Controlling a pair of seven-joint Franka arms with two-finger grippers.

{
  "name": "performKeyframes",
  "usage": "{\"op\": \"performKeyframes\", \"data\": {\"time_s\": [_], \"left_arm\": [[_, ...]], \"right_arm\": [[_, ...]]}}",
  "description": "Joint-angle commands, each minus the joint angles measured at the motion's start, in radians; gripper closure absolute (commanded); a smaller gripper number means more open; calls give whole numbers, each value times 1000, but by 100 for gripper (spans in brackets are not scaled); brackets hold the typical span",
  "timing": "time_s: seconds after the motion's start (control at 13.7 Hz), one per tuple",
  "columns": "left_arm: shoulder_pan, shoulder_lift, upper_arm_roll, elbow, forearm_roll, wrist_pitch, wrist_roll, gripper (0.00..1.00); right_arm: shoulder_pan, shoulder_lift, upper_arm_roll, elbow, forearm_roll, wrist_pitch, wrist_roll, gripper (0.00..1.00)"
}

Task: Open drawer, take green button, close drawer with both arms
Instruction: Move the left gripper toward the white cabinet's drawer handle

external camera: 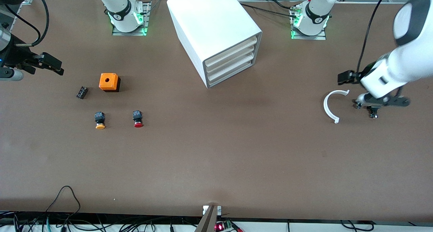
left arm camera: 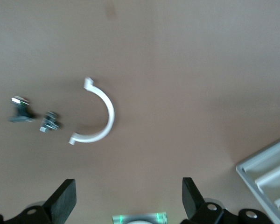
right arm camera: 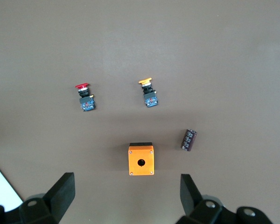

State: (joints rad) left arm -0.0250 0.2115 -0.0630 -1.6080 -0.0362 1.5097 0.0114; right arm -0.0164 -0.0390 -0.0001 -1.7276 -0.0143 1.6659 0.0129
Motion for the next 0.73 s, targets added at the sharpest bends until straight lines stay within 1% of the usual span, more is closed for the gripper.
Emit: {"op": "performKeyframes", "data": {"time_s": [0.0, 0.15, 0.29, 0.37, 0.44, 0.58, 0.66], "left_arm": [[-13, 143, -6, 57, -118, -36, 21, 0], [-42, 199, -6, 59, -155, -10, 18, 0], [-44, 251, -6, 53, -244, 17, 18, 0], [-41, 287, -8, 51, -311, 14, 28, 0], [-41, 323, -8, 45, -389, 7, 32, 0], [-35, 405, -20, 40, -541, -25, 38, 0], [-44, 437, -18, 22, -610, -40, 67, 0]], "right_arm": [[3, -12, 5, -4, 7, 0, 1, 0], [1, -6, 2, -3, 14, 8, -10, 0], [-5, 39, -3, 51, 14, 14, -17, 0], [-11, 65, -9, 80, 14, 3, -22, 0], [-16, 71, -15, 82, 14, -3, -43, 0], [1, 59, 1, 78, -12, -12, -37, 0], [4, 60, 5, 82, -22, -12, -44, 0]]}}
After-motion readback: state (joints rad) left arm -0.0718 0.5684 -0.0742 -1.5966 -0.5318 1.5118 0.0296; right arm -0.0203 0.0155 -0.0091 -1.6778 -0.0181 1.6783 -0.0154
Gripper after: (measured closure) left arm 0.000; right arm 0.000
